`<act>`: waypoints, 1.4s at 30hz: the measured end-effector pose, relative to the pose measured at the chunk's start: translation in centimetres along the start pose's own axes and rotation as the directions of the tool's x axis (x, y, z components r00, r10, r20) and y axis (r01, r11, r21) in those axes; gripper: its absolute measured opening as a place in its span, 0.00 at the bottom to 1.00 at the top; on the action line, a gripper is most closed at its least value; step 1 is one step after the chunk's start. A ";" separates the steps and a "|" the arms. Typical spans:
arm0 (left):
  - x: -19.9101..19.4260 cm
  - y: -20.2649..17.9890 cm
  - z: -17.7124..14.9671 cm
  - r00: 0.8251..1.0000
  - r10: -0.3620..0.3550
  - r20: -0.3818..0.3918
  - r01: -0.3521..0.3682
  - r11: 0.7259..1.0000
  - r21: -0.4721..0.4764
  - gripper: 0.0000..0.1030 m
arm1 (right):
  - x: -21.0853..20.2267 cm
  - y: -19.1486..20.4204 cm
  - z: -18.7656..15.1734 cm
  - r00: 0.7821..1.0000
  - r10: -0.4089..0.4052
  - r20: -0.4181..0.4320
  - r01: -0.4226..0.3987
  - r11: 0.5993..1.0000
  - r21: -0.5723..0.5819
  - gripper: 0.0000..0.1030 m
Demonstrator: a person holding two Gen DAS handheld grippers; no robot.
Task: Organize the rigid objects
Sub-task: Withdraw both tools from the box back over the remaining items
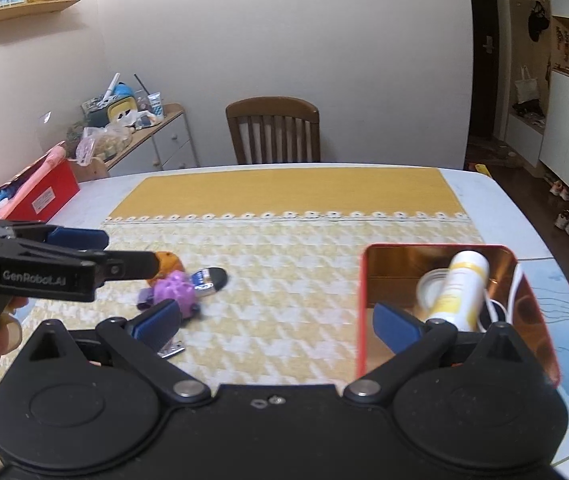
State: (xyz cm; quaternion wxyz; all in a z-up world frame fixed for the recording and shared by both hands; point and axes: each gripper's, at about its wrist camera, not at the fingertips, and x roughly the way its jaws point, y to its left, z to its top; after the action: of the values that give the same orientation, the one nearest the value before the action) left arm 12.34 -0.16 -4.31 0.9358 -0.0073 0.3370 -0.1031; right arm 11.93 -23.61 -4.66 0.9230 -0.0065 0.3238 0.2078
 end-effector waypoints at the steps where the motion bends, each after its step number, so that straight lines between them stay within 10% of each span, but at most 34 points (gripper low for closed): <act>1: -0.1 0.4 -0.3 1.000 0.008 -0.004 -0.008 1.000 0.002 0.83 | 0.2 0.4 0.0 1.000 0.001 -0.004 -0.001 1.000 -0.004 1.00; 23: 3.5 6.0 -8.1 0.973 0.102 -0.207 -0.119 0.990 -0.070 0.83 | 6.2 9.8 -5.4 0.975 0.066 -0.212 -0.115 0.967 -0.228 0.96; 42: 5.4 6.0 -8.5 0.963 0.110 -0.244 -0.133 0.988 -0.080 0.65 | 9.9 13.4 -7.3 0.964 0.095 -0.249 -0.172 0.936 -0.308 0.55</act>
State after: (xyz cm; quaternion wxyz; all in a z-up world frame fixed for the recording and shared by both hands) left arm 12.16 5.08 -14.74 0.8915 -0.0189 0.4516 -0.0292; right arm 9.37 -8.63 -14.74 0.8488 -0.1615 0.3893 0.3191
